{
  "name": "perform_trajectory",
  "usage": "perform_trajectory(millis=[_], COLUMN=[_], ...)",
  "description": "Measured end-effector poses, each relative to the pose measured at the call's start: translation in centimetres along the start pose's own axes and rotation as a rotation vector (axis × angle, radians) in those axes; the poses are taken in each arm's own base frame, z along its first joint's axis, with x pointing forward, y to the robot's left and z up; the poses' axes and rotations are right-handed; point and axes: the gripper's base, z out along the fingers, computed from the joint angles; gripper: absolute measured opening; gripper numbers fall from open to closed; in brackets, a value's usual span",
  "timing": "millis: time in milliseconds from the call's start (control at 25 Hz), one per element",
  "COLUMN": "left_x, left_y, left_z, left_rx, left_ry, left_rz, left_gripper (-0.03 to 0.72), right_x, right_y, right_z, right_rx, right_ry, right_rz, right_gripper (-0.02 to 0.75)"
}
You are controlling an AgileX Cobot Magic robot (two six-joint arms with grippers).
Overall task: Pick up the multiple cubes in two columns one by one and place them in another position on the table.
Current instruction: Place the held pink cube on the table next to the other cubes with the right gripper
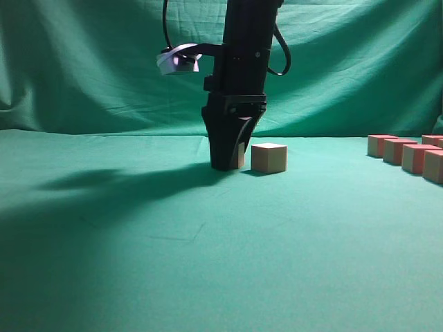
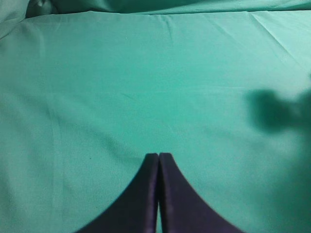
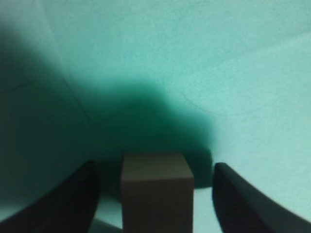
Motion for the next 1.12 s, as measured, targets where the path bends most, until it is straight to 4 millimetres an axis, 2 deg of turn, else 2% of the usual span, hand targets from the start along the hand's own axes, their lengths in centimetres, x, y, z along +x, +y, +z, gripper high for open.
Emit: perform_trajectory(millis=[80,360,560,680,840,1120], left_x=[0.0,0.0,0.0,0.0,0.0,0.0], left_y=[0.0,0.0,0.0,0.0,0.0,0.0], left_z=[0.0,0.0,0.0,0.0,0.0,0.0], left_rx=[0.0,0.0,0.0,0.0,0.0,0.0], left_ry=[0.0,0.0,0.0,0.0,0.0,0.0], left_rz=[0.0,0.0,0.0,0.0,0.0,0.0], left_gripper=[0.0,0.0,0.0,0.0,0.0,0.0], right_x=[0.1,0.0,-0.6,-0.9,-1.0,0.4], right_y=[-0.1,-0.3,-0.9,-1.0,-0.6,1.3], right_z=[0.0,-0.3,-2.5,-5.4,-10.5,-20.7], right_rx=[0.0,0.025,0.067,0.093,0.151,0.25], right_ry=[0.0,0.003,-0.014,-0.05,-0.127,-0.303], right_rz=[0.002,0.01,0.028,0.058,0.126,0.379], right_gripper=[0.539,0.54,0.54,0.54,0.54,0.54])
